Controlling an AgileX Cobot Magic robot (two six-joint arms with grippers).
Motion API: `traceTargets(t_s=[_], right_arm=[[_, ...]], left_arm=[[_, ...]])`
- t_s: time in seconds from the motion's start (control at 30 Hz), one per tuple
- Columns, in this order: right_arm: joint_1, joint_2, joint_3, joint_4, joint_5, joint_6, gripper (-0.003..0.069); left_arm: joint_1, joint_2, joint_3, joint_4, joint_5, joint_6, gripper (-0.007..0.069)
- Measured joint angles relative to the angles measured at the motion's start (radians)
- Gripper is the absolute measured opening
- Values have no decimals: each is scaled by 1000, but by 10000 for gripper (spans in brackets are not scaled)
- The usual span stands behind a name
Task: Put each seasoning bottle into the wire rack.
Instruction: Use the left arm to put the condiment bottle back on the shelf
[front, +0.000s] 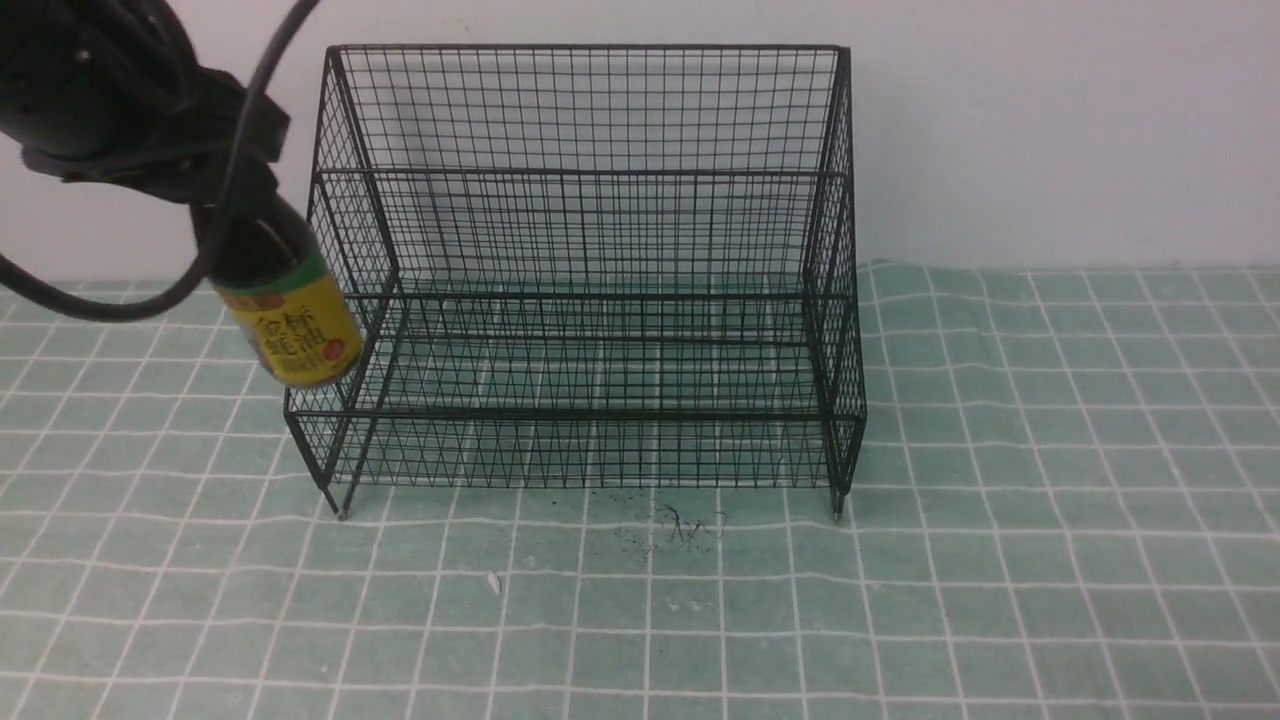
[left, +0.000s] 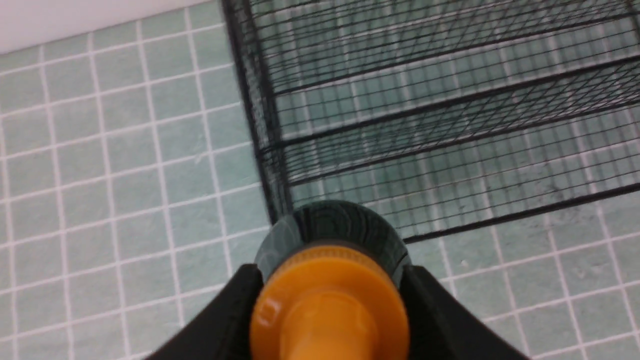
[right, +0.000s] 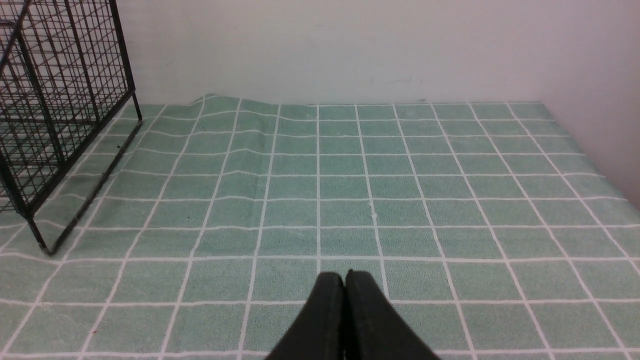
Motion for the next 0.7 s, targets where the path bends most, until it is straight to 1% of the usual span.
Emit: traceTargets(t_s=[0.13,0.3,0.7], right_arm=[[0,0,0,0,0,0,-15],[0,0,0,0,0,0,-15],[0,0,0,0,0,0,-15]], left_arm=[[-41,46,0,-2,-68,-10,302],[-47,125,0,1,-107,-11,302],[-47,288,0,3,-115,-11,302]])
